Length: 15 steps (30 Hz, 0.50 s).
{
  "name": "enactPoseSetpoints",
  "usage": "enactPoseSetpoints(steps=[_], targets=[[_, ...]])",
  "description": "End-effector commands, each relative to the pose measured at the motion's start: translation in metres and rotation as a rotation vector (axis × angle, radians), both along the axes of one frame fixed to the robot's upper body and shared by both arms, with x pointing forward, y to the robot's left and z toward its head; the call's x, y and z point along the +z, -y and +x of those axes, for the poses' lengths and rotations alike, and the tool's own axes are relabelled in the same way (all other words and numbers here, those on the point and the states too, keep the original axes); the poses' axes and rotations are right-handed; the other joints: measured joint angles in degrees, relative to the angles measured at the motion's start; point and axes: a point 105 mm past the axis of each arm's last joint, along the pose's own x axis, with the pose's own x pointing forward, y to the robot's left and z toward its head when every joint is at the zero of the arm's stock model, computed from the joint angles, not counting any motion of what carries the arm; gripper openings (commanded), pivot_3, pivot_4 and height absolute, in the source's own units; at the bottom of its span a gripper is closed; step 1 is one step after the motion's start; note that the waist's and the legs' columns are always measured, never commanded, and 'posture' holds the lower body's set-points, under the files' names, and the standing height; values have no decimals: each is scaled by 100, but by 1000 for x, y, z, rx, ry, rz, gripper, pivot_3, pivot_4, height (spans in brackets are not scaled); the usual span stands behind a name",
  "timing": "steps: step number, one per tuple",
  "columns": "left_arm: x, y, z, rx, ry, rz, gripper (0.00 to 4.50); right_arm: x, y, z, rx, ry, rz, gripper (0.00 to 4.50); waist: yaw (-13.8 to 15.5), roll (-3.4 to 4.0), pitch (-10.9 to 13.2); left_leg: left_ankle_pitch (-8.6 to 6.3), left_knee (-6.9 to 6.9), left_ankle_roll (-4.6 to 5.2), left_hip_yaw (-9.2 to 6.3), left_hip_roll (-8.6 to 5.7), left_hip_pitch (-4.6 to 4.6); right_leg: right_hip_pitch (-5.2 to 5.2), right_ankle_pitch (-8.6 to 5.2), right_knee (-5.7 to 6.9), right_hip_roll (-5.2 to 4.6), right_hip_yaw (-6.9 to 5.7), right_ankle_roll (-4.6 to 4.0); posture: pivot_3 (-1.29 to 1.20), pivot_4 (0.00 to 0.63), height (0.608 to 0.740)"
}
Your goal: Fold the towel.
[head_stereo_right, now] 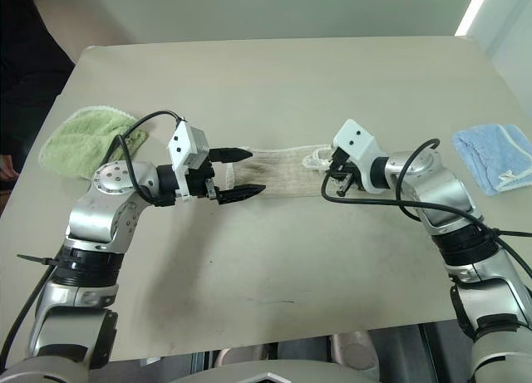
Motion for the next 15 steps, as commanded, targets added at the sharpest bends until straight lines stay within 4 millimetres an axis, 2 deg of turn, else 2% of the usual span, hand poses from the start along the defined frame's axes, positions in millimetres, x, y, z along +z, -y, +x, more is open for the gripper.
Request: enactPoseSetpoints(steps=[1,6,7,8,10,15], targets=[[10,1,-1,-13,41,-7,4357,16,1,3,0,51,16,22,0,0,0,0,0,0,0,0,0,0,0,0,0,0,0,0,150,740],[10,1,-1,-13,41,-7,4357,16,1,3,0,51,16,22,0,0,0,0,0,0,0,0,0,0,0,0,0,0,0,0,150,740],[10,1,-2,-11,39,-8,4357,24,7,14,-55,84,25,22,0,0,0,0,0,0,0,0,0,0,0,0,0,0,0,0,150,740],[10,1,-2,-12,39,-8,4357,43,16,27,-120,145,36,22,-1,1,1,0,0,0,0,0,1,0,0,0,0,0,0,0,150,740],[10,1,-2,-13,38,-8,4357,65,28,40,-189,213,52,22,-1,4,3,0,1,0,2,-1,-6,-11,2,0,-3,3,-2,0,150,740],[10,1,-2,-13,38,-7,4357,68,30,44,-196,221,57,22,1,-3,-2,-1,-7,-1,0,0,-2,-11,0,0,0,5,-10,0,150,740]])
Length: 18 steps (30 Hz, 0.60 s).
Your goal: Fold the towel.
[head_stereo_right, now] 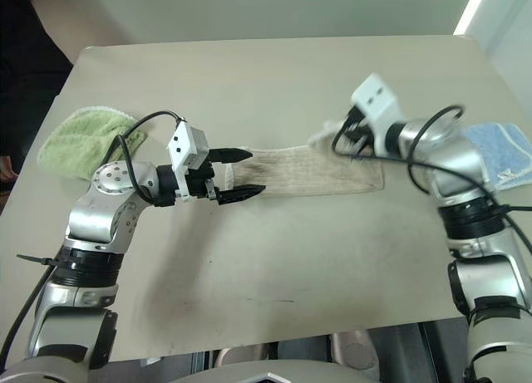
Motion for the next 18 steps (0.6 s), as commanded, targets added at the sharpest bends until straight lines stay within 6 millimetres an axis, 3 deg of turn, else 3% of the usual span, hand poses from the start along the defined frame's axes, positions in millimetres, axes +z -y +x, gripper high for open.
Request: enactPoseSetpoints(steps=[1,11,14,18], targets=[[10,1,-2,-13,39,-8,4357,2,-1,1,2,21,3,22,-1,0,0,-1,-4,-1,0,0,-1,-2,-1,0,0,0,-1,0,150,740],[10,1,-2,-12,39,-7,4357,-4,-6,-6,48,3,-16,22,0,1,1,0,-15,-5,1,0,-13,-18,-1,0,0,0,2,0,150,740],[10,0,-3,-12,39,-8,4357,-13,-13,-14,96,-23,-34,22,2,1,1,0,-12,-5,1,0,-13,-16,0,0,0,0,3,0,150,740],[10,2,-2,-14,40,-8,4357,-41,-35,-38,228,-83,-99,22,-3,1,0,0,-12,-5,1,0,-10,-13,-1,-1,2,-1,3,0,150,740]])
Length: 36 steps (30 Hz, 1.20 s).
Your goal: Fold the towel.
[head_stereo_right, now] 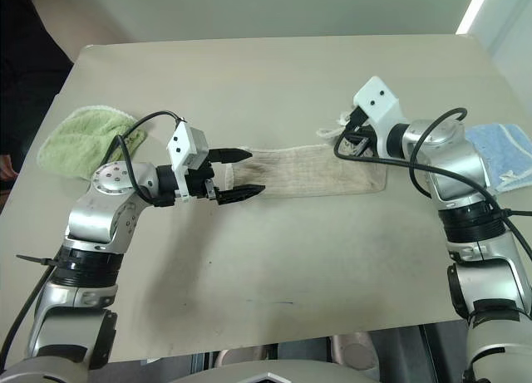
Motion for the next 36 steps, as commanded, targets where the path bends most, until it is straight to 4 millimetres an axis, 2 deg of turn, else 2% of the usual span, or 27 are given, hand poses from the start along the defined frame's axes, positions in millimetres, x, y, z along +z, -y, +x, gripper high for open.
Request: enactPoseSetpoints(steps=[1,3,5,18,22,32,36], targets=[[11,2,-2,-16,42,-9,4357,-2,-16,-14,95,7,-28,22,-3,0,0,0,0,0,0,0,0,0,0,0,0,0,0,0,150,740],[11,2,-2,-16,41,-10,4357,-22,-26,-24,131,-45,-46,22,-3,0,0,0,1,0,0,0,-1,0,1,0,0,1,2,0,150,740],[11,2,-2,-17,41,-10,4357,-31,-30,-27,143,-70,-54,22,-4,0,0,0,8,0,0,0,1,3,2,0,0,0,3,0,150,740],[10,3,-1,-18,39,-11,4357,-33,-28,-20,103,-65,-44,22,-6,0,0,-1,20,2,-1,0,2,9,4,1,0,1,4,0,150,740],[9,3,-1,-17,37,-13,4357,-28,-24,-17,73,-68,-9,952,-5,0,0,-1,20,2,-1,0,2,9,4,1,0,1,4,0,150,740],[5,3,-2,-16,29,-19,4357,1,-28,-31,137,-56,119,4323,-4,0,0,-1,20,2,0,0,2,9,3,1,1,1,3,0,150,740],[5,3,-2,-17,28,-19,4357,13,-28,-38,168,-50,177,4323,-3,0,0,-1,21,2,0,0,1,9,2,0,1,1,3,0,150,740]])
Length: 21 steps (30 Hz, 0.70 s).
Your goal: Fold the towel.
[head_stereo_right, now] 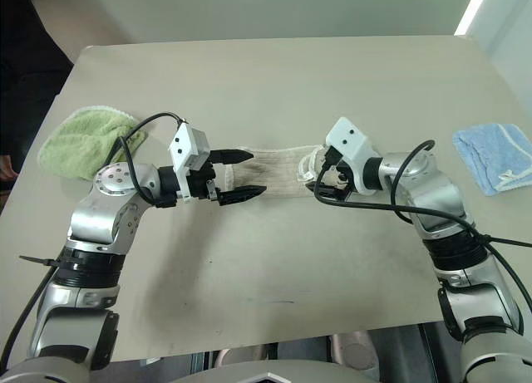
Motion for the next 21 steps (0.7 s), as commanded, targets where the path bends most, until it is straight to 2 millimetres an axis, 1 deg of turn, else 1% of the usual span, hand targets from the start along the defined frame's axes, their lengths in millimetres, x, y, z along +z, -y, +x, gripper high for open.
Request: enactPoseSetpoints(steps=[1,3,4,6,7,8,9,11,12,15,17,21], targets=[[7,1,-2,-12,33,-11,4357,25,0,-9,41,42,83,4323,0,0,0,0,0,0,0,0,0,0,0,0,0,0,0,0,150,740],[7,0,-2,-10,33,-12,4357,35,6,-4,-4,52,145,4323,0,0,0,1,0,-1,0,0,0,1,0,0,1,0,0,0,150,740],[7,0,-2,-8,32,-13,4357,38,12,3,-51,62,157,4158,0,0,0,1,0,-1,0,0,0,1,-1,0,1,0,0,0,150,740],[6,1,-2,-7,29,-19,4357,36,32,21,-180,79,165,3743,1,0,0,1,1,-1,0,0,3,3,0,0,1,0,0,0,150,740],[6,1,-3,-7,28,-21,4357,35,39,26,-218,80,171,3432,3,0,0,1,2,-1,-1,0,5,6,0,0,0,1,0,0,150,740],[6,2,-3,-7,26,-24,4357,34,44,31,-248,77,176,3028,7,0,0,1,2,-1,-1,0,7,8,0,0,-1,1,0,0,150,740],[6,3,-3,-7,24,-30,4357,32,46,34,-259,79,172,2728,13,0,0,1,2,0,-1,0,8,9,1,0,-2,1,1,0,150,740],[6,6,-5,-6,18,-48,4357,30,45,36,-261,86,173,1951,9,0,0,0,2,0,-1,0,8,7,1,1,-2,1,1,0,150,740],[6,6,-5,-5,16,-54,4357,30,44,37,-259,89,176,1662,8,0,0,0,0,0,-1,0,8,6,1,1,-1,1,1,0,150,740],[5,10,-12,7,-8,-93,4357,27,38,39,-247,85,204,612,-17,0,0,1,-5,-1,0,0,8,3,0,0,1,2,1,0,150,740],[4,12,-16,11,-16,-108,4357,22,36,39,-244,81,210,27,-21,0,0,0,-7,-1,1,0,8,2,-1,-1,2,4,1,0,150,740],[8,16,-25,51,-69,-210,4357,-11,32,43,-259,40,178,27,-18,0,0,1,-7,-1,1,1,15,10,-1,0,3,4,1,0,150,740]])
